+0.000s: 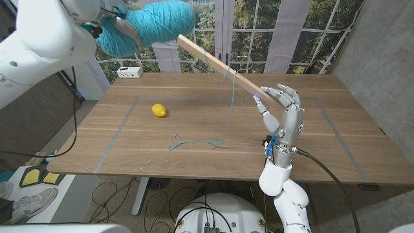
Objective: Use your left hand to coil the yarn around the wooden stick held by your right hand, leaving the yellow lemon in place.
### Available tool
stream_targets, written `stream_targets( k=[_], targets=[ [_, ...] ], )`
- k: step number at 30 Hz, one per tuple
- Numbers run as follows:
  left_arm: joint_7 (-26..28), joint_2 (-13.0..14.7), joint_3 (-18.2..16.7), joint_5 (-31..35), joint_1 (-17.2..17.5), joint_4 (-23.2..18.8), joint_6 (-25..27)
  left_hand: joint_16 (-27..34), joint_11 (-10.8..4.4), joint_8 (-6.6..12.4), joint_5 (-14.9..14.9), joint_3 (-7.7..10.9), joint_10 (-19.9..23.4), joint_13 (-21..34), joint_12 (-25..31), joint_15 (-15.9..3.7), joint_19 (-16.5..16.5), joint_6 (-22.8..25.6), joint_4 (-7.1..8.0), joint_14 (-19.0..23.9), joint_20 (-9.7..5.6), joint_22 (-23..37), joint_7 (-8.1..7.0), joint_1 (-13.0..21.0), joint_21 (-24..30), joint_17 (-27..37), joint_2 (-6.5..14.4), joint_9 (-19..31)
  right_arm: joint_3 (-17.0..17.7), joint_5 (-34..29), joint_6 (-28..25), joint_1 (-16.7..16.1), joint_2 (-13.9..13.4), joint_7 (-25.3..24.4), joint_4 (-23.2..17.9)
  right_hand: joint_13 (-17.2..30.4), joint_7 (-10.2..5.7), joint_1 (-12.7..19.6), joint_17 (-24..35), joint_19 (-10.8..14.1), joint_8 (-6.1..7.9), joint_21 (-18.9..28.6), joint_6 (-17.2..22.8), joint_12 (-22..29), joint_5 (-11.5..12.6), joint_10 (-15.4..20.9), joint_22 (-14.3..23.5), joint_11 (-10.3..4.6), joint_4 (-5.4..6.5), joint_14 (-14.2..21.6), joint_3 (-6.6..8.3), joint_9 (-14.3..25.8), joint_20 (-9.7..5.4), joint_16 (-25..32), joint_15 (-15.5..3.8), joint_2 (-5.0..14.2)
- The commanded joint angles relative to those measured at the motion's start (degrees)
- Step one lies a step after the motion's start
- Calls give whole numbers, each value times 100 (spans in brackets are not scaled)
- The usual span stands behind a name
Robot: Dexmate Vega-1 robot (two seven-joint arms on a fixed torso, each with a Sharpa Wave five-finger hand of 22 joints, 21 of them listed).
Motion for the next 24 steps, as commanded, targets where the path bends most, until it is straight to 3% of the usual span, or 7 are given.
stream_targets(
  k=[1,7,10,16,21,24],
  targets=[
    [1423,429,-892,-2284,1288,68,-213,-15,-99,-9,26,648,140,4,5,-1202,-27,42,647,1215,-494,4,20,1533,6,615,1609,13,-720,1100,-713,65,-743,3,-141,3,30,703,14,-32,6,63,51,-19,27,38,17,27,31,35,6,6,-880,-13,-389,713],
    [1786,670,-325,-2779,1105,176,-267,-11,-98,-15,29,649,145,-4,-5,-1203,-27,39,640,1215,-490,-9,18,1538,9,642,1610,22,-1198,1604,-1279,145,-1304,3,-272,16,33,711,17,-39,-2,73,37,-23,30,33,15,21,40,35,-3,17,-879,-16,-390,716],
    [2124,705,-365,-3191,1232,256,-334,-15,-106,-21,28,645,156,-25,-18,-1204,-29,44,639,1225,-488,-17,21,1541,9,639,1614,16,-1434,1909,-1542,195,-1559,3,-315,24,28,712,17,-42,-4,79,38,-24,31,33,14,26,47,34,-9,22,-878,-18,-388,717],
    [1974,680,420,-3157,788,372,-599,-27,-105,-31,27,642,143,17,-2,-1207,-28,32,633,1215,-491,-25,22,1547,14,643,1619,22,-1812,2278,-2100,313,-2028,3,-432,27,52,725,21,-47,-8,89,50,-29,34,37,13,38,52,41,-15,23,-877,-17,-392,721],
    [1995,563,634,-3324,720,468,-878,-47,-95,-31,24,634,139,8,-13,-1207,-30,38,633,1222,-491,-30,35,1550,17,619,1625,29,-2189,2650,-2694,439,-2520,38,-580,20,52,737,23,-51,-14,96,48,-38,35,44,12,34,53,41,-23,28,-877,-19,-394,715],
    [2060,541,564,-3637,773,546,-1131,-49,-109,-43,24,633,138,2,-23,-1209,-17,22,627,1229,-494,-35,25,1556,21,629,1622,33,-2392,2848,-3089,506,-2754,84,-679,22,57,742,25,-53,-14,99,51,-40,36,44,12,41,55,41,-27,33,-876,-19,-393,715]
  ],
)
